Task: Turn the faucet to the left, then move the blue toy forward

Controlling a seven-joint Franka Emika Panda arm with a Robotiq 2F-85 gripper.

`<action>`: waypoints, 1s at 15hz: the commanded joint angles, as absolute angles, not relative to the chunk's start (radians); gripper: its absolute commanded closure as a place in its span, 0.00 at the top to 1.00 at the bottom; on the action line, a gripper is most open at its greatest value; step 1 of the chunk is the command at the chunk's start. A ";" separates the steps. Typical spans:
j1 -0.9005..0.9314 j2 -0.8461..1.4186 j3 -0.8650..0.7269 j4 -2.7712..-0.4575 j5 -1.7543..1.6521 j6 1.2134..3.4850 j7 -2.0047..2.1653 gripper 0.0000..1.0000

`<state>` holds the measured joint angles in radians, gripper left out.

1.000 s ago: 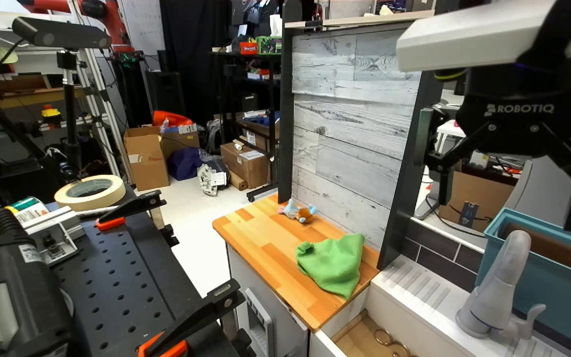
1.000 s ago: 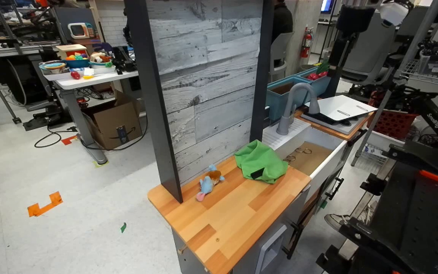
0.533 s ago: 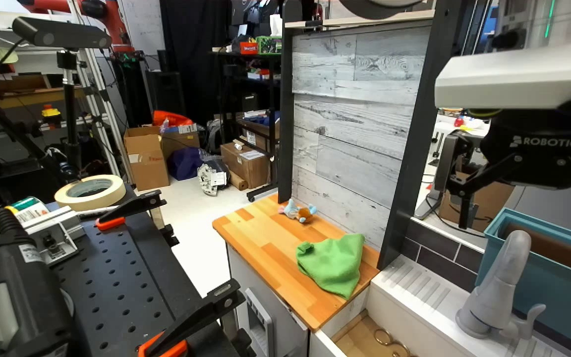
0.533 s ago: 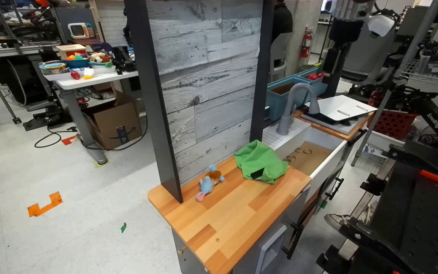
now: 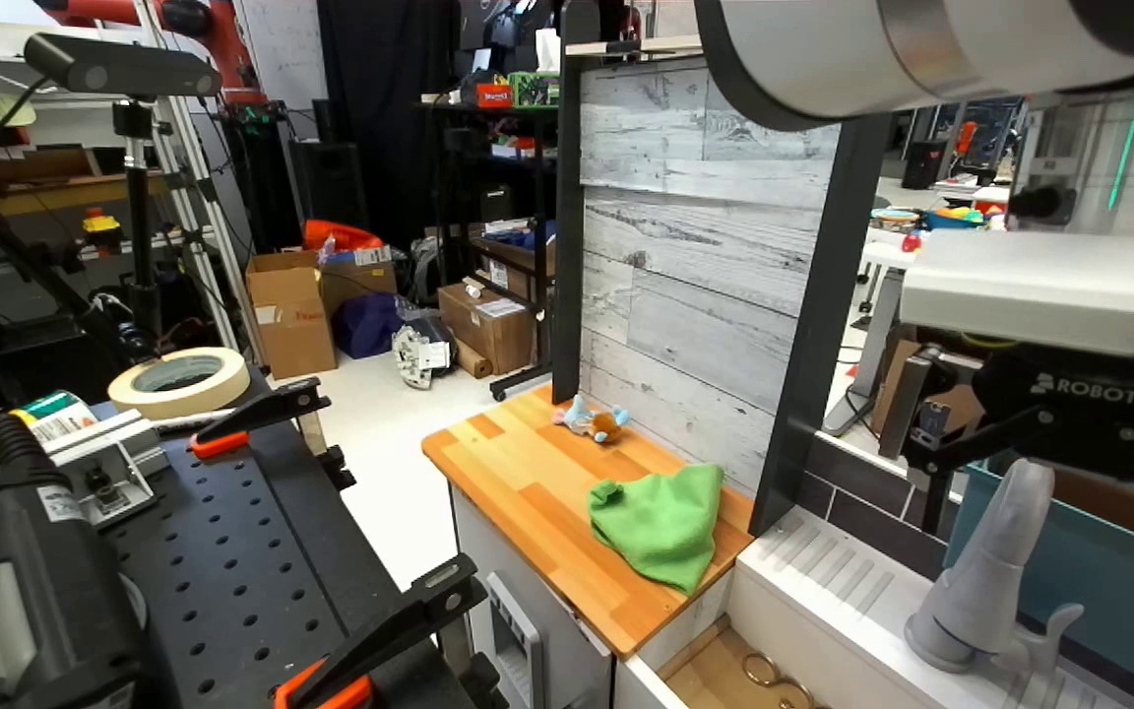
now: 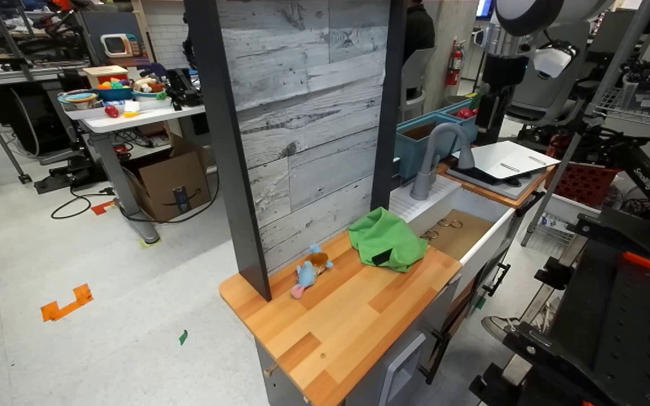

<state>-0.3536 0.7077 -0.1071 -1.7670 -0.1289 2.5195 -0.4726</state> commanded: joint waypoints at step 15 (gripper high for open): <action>-0.388 0.828 -0.028 -1.616 -0.087 2.484 -0.495 0.35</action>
